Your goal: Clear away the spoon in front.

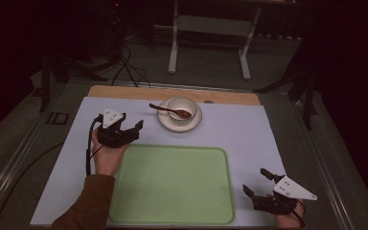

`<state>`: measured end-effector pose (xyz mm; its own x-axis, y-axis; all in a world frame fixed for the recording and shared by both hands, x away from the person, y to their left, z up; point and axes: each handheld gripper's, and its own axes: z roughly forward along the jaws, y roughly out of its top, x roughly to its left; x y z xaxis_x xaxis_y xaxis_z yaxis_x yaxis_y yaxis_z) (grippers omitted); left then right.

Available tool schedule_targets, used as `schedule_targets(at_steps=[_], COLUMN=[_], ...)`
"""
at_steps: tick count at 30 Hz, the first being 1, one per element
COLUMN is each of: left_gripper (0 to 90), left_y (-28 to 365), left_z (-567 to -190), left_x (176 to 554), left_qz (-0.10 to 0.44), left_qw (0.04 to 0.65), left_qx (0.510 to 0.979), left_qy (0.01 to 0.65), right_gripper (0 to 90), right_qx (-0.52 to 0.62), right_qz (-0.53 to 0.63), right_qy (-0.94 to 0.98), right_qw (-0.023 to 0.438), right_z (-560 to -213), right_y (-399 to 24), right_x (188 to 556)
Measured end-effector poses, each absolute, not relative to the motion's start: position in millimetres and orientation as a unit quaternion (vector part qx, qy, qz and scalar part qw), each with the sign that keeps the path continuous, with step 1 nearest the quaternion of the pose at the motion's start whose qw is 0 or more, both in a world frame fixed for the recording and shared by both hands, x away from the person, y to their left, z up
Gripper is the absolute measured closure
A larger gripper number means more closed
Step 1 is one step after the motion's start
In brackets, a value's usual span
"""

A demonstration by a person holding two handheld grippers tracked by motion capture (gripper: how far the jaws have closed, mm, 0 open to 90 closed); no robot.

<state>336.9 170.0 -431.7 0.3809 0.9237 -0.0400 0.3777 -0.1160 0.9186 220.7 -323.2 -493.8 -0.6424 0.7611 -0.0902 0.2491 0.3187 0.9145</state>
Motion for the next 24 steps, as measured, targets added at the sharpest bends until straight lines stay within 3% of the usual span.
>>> schedule_targets(at_steps=[11, 24], left_gripper=[34.3, 30.5], left_y=[145.9, 134.0], left_z=[-447.7, -458.4], left_x=[365.7, 392.2], left_qz=[0.289, 0.281], left_qw=[0.437, 0.436], left_qx=[0.713, 0.701], left_qy=[0.467, 0.489], right_gripper=[13.9, 13.9], right_qx=[0.328, 0.327], right_qz=[0.482, 0.482], right_qy=[0.768, 0.768], right_qw=[0.265, 0.265], right_z=[-493.8, -493.8], right_y=[-323.3, -323.2], right_x=[220.8, 220.7])
